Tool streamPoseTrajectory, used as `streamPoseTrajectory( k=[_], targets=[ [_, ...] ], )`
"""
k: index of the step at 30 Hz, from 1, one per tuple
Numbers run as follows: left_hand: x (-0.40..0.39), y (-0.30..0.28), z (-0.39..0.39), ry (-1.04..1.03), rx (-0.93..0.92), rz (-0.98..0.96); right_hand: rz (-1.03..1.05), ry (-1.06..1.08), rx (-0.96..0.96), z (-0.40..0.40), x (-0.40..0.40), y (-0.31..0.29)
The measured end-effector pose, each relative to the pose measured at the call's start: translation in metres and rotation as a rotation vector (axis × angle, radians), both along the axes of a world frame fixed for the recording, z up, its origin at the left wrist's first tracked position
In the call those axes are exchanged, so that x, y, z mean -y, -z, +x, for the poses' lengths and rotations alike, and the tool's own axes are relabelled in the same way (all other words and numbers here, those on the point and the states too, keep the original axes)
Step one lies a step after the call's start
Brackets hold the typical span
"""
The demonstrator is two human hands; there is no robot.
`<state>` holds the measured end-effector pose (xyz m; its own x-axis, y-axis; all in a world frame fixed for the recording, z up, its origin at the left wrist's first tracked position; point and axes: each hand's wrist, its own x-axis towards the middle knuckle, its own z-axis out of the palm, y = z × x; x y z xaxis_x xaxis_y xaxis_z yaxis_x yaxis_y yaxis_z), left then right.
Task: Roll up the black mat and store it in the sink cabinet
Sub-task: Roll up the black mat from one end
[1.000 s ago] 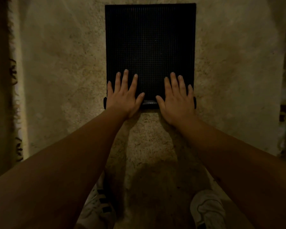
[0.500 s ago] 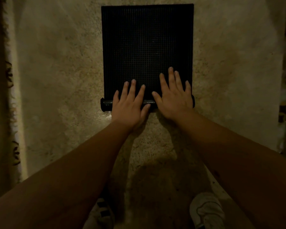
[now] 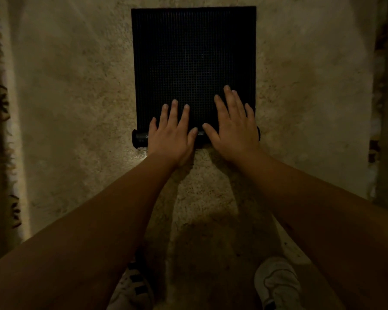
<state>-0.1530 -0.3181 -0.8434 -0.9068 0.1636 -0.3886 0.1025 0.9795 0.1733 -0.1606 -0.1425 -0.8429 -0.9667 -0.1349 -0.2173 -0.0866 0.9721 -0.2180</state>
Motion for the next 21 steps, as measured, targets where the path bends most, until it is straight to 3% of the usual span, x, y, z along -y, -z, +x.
streamPoseTrajectory(
  k=[10, 16, 21],
  targets=[
    [-0.002, -0.001, -0.031, 0.012, 0.029, -0.062, 0.09, -0.043, 0.079, -0.004, 0.003, 0.003],
    [0.002, -0.002, -0.006, 0.046, -0.192, -0.023, 0.091, -0.027, 0.093, -0.01, 0.003, 0.005],
    [0.009, 0.005, 0.002, 0.12, -0.128, -0.044, 0.116, -0.027, 0.081, -0.016, 0.005, 0.007]
  ],
)
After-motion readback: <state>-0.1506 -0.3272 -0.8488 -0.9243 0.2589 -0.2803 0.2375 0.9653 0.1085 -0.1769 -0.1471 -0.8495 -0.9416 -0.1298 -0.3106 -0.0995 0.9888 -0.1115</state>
